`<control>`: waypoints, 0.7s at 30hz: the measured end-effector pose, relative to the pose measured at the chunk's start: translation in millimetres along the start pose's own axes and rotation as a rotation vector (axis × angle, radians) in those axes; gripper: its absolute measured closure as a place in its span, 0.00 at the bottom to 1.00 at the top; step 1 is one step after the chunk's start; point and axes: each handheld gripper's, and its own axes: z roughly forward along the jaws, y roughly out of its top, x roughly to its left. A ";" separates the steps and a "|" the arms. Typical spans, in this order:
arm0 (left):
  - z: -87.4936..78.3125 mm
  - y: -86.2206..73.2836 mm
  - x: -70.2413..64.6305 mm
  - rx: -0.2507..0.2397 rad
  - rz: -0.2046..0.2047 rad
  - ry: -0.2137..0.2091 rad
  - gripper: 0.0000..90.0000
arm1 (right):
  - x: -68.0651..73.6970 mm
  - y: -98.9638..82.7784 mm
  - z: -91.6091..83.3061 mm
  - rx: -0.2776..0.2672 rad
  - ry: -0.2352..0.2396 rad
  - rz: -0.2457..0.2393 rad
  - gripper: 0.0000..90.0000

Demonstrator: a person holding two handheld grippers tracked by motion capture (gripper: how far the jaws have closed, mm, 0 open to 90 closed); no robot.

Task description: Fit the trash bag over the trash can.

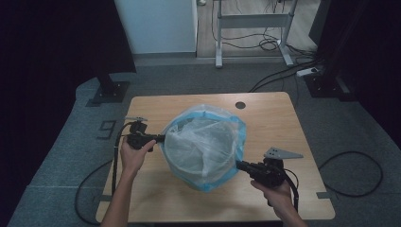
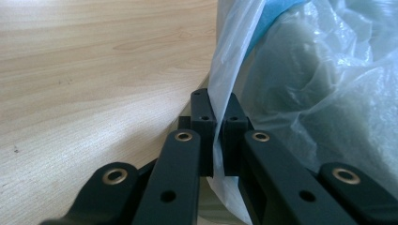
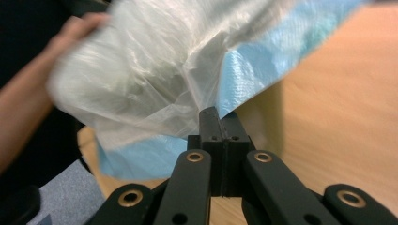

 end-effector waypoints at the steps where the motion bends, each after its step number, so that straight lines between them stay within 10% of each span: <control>1: 0.9 -0.3 0.7 0.003 0.000 -0.001 0.98 | -7.5 -4.4 3.5 0.017 -0.004 0.020 0.99; 7: 6.6 -0.2 2.6 0.012 -0.004 -0.011 0.98 | -33.8 -25.2 27.8 0.075 0.001 0.070 0.99; 11: 5.4 -0.7 3.4 0.013 0.001 -0.003 0.98 | -29.0 -20.1 17.7 0.025 -0.061 0.028 0.62; 16: 4.4 -0.7 3.7 0.005 0.000 0.000 0.98 | -26.9 21.8 -9.9 -0.088 -0.131 -0.061 0.51; 21: 4.6 -0.5 4.3 0.002 0.004 -0.005 0.97 | -34.3 68.7 1.8 -0.114 -0.123 -0.151 0.47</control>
